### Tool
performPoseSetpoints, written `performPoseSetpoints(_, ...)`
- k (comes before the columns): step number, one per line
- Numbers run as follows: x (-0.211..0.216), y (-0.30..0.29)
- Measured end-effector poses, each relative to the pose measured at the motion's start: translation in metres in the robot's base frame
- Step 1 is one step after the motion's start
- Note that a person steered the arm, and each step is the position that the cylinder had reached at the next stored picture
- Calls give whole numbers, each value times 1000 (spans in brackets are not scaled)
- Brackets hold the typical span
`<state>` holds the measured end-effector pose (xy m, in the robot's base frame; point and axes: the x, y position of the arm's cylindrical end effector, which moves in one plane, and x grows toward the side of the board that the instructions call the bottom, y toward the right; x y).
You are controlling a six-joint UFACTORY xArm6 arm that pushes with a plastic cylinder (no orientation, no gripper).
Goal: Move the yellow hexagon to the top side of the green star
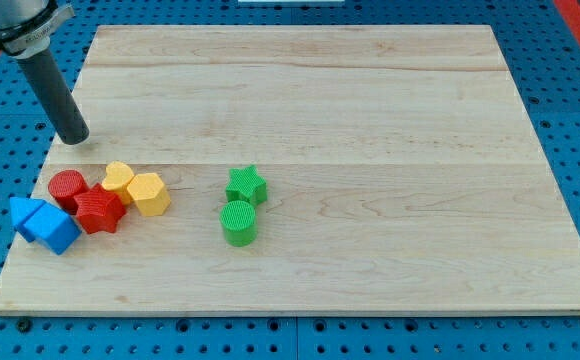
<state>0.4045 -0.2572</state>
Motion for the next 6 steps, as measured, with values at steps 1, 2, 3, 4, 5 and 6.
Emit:
performPoseSetpoints(1,8,0)
performPoseSetpoints(2,24,2)
performPoseSetpoints(3,61,30)
performPoseSetpoints(4,90,63)
performPoseSetpoints(5,100,69)
performPoseSetpoints(6,126,90)
